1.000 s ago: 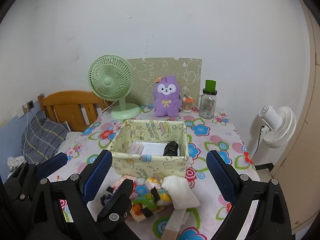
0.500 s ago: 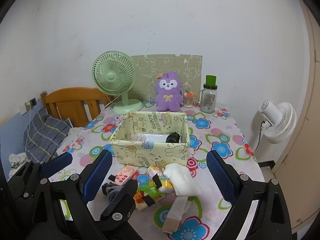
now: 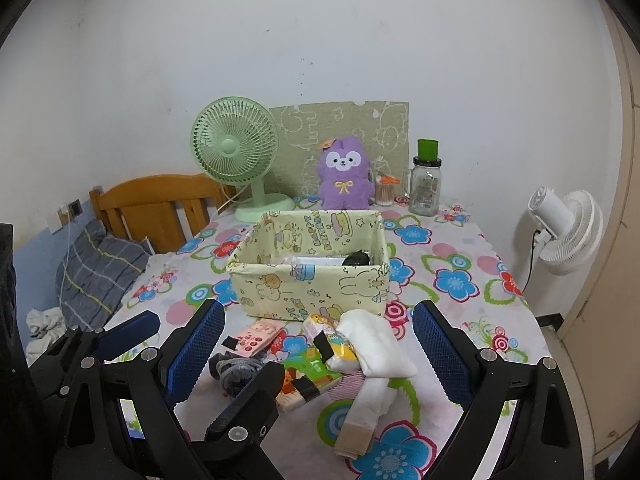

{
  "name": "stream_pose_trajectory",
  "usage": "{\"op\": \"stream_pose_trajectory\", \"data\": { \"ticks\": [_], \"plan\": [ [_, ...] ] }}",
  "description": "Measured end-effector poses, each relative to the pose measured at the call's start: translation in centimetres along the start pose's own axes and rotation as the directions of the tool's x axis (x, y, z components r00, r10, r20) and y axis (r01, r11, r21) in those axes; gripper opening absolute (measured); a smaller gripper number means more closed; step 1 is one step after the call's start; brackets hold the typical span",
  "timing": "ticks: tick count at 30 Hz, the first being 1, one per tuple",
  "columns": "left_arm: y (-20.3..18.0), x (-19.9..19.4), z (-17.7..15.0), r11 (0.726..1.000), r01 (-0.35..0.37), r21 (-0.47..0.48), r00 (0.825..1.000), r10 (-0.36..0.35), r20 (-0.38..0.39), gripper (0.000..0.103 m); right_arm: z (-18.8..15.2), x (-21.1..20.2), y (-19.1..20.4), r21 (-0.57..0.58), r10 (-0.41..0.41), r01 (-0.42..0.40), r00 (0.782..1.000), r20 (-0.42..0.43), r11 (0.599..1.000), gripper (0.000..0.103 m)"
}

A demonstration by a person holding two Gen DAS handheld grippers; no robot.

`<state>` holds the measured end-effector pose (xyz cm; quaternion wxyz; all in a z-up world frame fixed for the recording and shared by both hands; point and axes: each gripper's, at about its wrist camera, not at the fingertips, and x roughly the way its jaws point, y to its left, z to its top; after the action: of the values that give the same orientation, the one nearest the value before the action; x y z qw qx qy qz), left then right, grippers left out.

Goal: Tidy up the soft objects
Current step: 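Withdraw both tools from the basket back toward the remaining pile, then grasp the white cloth with the right tool while the left tool grasps the pink wipes pack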

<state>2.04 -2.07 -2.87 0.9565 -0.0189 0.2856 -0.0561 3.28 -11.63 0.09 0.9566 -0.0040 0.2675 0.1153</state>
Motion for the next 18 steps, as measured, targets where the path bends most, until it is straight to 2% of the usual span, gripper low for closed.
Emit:
{"op": "stream_pose_trajectory", "data": {
  "ticks": [18],
  "plan": [
    [1.0, 4.6, -3.2, 1.000, -0.023, -0.001, 0.993, 0.023, -0.119, 0.100, -3.1, 4.1, -2.1, 0.048, -0.003, 0.007, 0.996, -0.085, 0.999, 0.097]
  ]
}}
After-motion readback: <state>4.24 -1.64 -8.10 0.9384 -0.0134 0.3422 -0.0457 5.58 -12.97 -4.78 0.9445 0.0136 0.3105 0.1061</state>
